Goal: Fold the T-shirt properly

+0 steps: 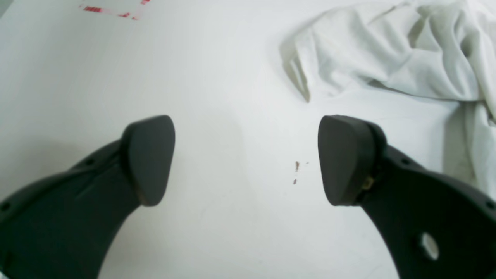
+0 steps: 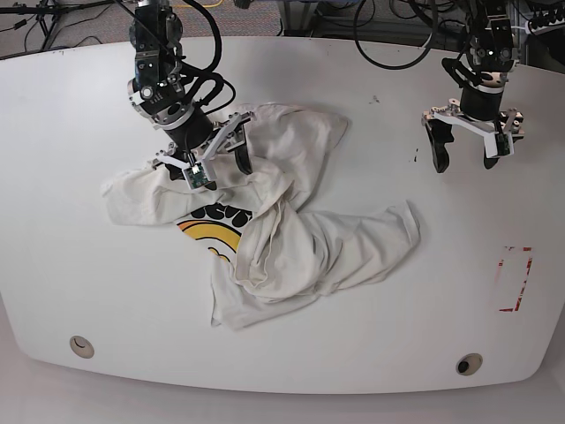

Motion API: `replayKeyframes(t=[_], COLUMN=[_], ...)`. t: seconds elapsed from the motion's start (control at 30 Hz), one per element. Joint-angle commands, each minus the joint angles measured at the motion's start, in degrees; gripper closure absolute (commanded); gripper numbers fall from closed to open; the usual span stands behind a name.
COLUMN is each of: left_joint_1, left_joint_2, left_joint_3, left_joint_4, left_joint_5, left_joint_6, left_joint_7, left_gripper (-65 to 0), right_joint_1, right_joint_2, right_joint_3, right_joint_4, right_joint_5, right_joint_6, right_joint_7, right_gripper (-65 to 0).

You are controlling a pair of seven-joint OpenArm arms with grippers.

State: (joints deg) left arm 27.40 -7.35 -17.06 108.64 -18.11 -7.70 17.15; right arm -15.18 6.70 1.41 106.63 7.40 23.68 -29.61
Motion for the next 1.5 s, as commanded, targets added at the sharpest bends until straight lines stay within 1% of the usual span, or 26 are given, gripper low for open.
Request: replayKeyframes(t=[0.0,0.2,0.27,0.47,0.6,0.67,0.93,1.0,1.27,1.33,1.47], left_joint_1=[-0.85,-1.41,-1.16,-1.51,-2.04,-2.4,-2.93,-2.19,-1.82,-2.22,-2.17], left_joint_2=[-0.45,-0.49,-0.51,-0.48,-0.49,-0.46,-0.34,-0.45,-0.54,-0.99,-1.09], left_joint_3=[0.26,0.52,-0.39,-0.65,-0.2,0.51,1.3,1.15,2.48,3.82,4.63], left_joint_4=[0.95,0.9,0.66,0.51,0.41,0.61,0.46,0.33,0.19,0.21,0.02], left_joint_5=[-0.49,-0.54,-0.31,-0.33,-0.3,-0.15,-0.12,-0.02,0.09,0.26,0.39], left_joint_6=[-0.43,-0.53,-0.84,-1.03,-1.2,-1.07,-1.32,-1.57,-1.34,-1.03,-1.01], left_joint_7=[-1.25,-1.16,-1.15,-0.96,-0.72,-0.64,-0.22,-0.61,-0.83,-0.75,-0.82], left_gripper=[-54.3,-54.2,-54.1,-54.0,-53.8,-53.8,-53.5,-53.9,-54.1,-54.1,-54.0], right_joint_1=[-0.04,-0.49,-1.05,-0.77,-0.5,-0.5,-0.6,-0.19,0.97,2.69,4.14], right_joint_2=[0.71,0.9,0.21,-0.79,-1.18,-1.48,-1.32,-1.11,-0.84,0.39,0.79], right_joint_3=[1.71,5.33,9.54,14.73,17.45,19.33,20.54,20.52,20.87,22.09,23.36], right_joint_4=[2.86,3.16,4.12,3.85,3.29,2.74,-0.34,-3.97,-7.57,-9.59,-11.1], right_joint_5=[1.59,2.32,1.65,1.59,1.81,2.32,2.5,2.63,2.84,3.54,3.62], right_joint_6=[-0.18,-0.47,-0.06,0.32,1.01,2.35,3.99,5.55,6.16,7.34,7.4], right_joint_7=[2.46,2.52,2.34,2.24,2.08,2.16,2.22,3.02,3.52,3.18,3.06], right_gripper=[-38.4,-38.4,-38.4,-38.4,-38.4,-38.4,-38.4,-38.5,-38.0,-38.0,-38.4])
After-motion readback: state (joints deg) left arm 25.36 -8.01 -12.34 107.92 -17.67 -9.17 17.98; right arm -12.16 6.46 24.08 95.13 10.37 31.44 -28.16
